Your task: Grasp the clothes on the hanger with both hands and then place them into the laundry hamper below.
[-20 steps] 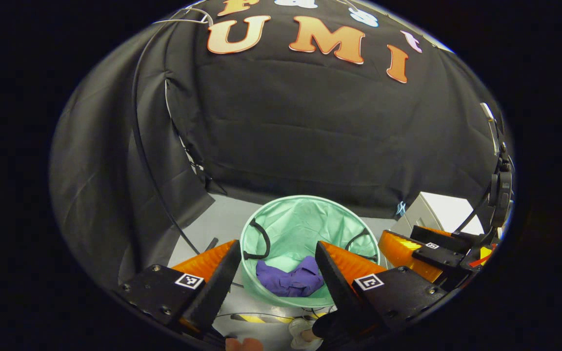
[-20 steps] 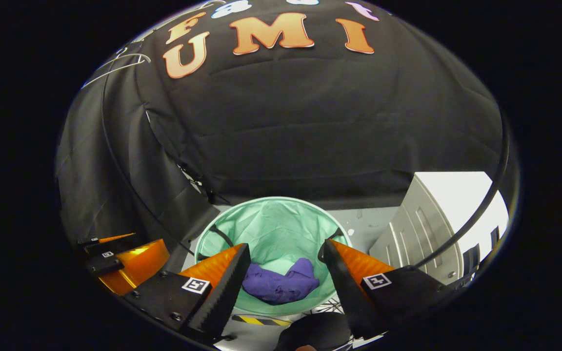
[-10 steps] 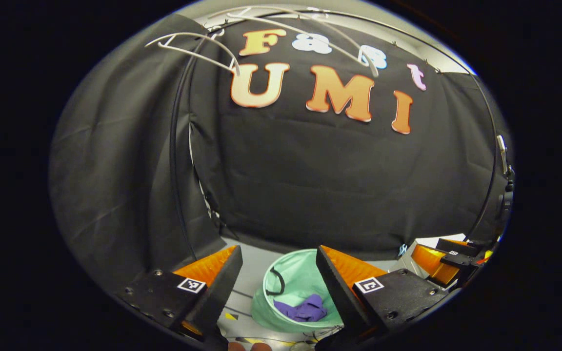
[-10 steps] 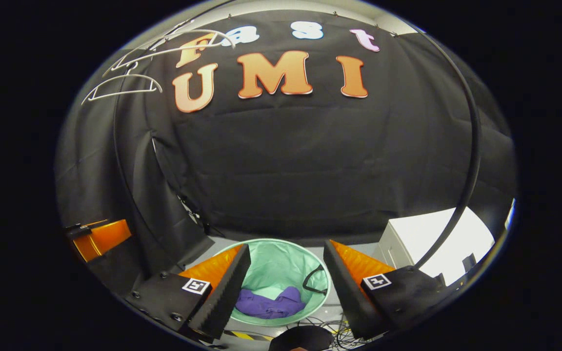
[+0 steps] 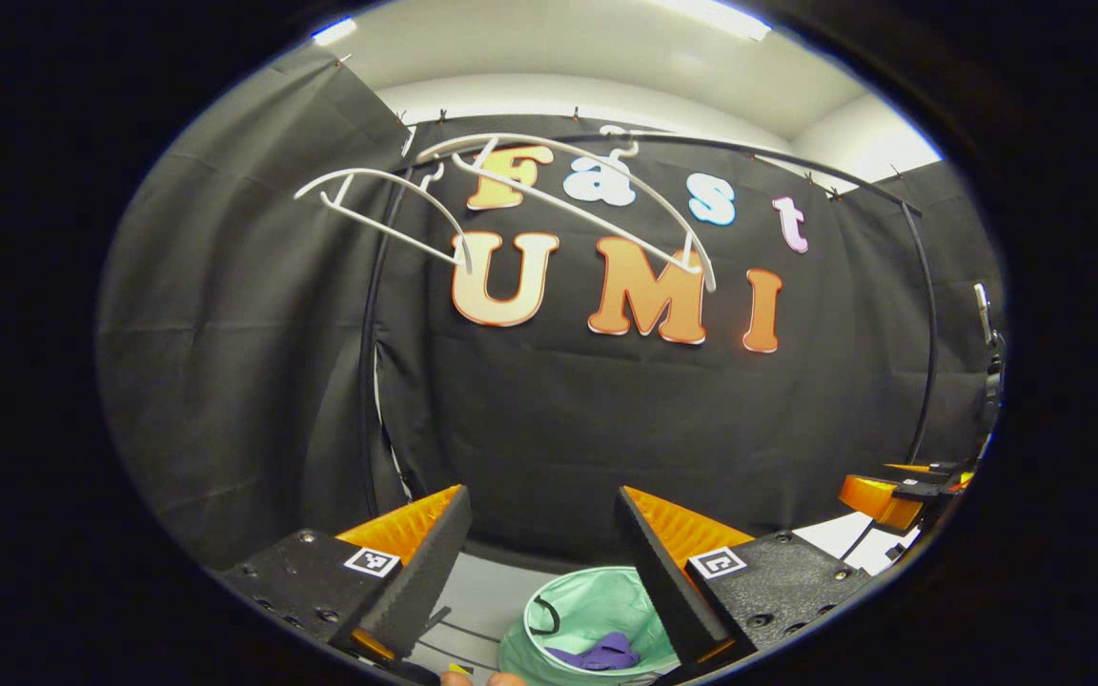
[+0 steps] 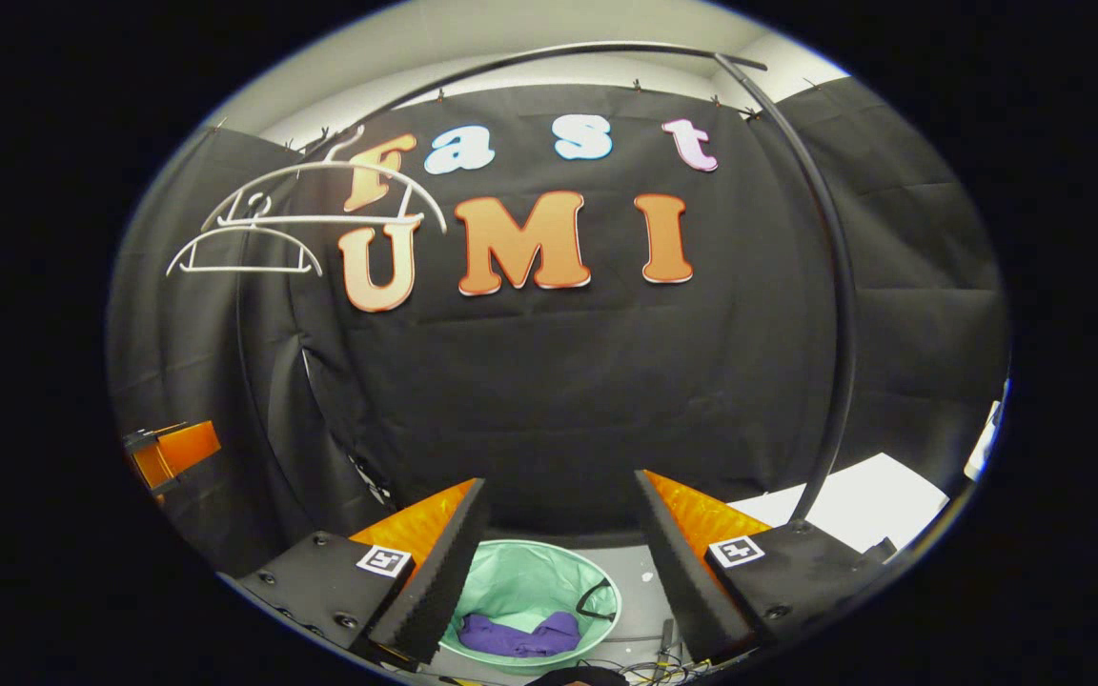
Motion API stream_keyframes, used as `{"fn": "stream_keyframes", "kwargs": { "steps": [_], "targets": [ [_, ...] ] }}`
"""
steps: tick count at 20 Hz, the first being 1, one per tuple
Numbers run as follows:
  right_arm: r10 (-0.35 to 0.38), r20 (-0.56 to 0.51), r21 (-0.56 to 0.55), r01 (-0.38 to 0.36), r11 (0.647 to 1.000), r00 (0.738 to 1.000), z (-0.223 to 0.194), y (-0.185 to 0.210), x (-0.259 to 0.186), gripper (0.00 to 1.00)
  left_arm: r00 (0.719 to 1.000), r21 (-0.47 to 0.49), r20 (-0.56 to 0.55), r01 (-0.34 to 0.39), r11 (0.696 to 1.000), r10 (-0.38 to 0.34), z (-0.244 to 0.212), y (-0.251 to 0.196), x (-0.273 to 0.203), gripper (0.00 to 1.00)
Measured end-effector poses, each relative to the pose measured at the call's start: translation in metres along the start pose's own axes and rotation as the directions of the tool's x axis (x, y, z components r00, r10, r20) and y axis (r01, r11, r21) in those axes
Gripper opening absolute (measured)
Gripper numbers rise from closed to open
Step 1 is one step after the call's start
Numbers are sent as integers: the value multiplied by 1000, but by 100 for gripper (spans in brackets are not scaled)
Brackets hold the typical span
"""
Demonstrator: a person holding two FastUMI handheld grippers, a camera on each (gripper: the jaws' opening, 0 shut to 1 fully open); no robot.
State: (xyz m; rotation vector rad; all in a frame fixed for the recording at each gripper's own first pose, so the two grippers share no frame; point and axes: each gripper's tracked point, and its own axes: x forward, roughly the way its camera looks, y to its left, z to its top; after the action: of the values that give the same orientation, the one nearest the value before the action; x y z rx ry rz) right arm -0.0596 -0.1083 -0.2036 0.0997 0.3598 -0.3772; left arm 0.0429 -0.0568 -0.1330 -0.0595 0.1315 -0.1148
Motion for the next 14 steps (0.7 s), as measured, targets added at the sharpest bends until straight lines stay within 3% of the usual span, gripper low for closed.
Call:
{"fn": "stream_keyframes", "kwargs": {
  "steps": [3,14],
  "targets": [
    [-26,38,-19,27,999,999,12,-11,-13,89,999,-3,42,-27,1000,27,12,10,-3,92],
    [-55,72,-14,56,998,996,11,-26,-9,89,997,-51,64,-49,997,52,14,17,-6,92]
  ]
}}
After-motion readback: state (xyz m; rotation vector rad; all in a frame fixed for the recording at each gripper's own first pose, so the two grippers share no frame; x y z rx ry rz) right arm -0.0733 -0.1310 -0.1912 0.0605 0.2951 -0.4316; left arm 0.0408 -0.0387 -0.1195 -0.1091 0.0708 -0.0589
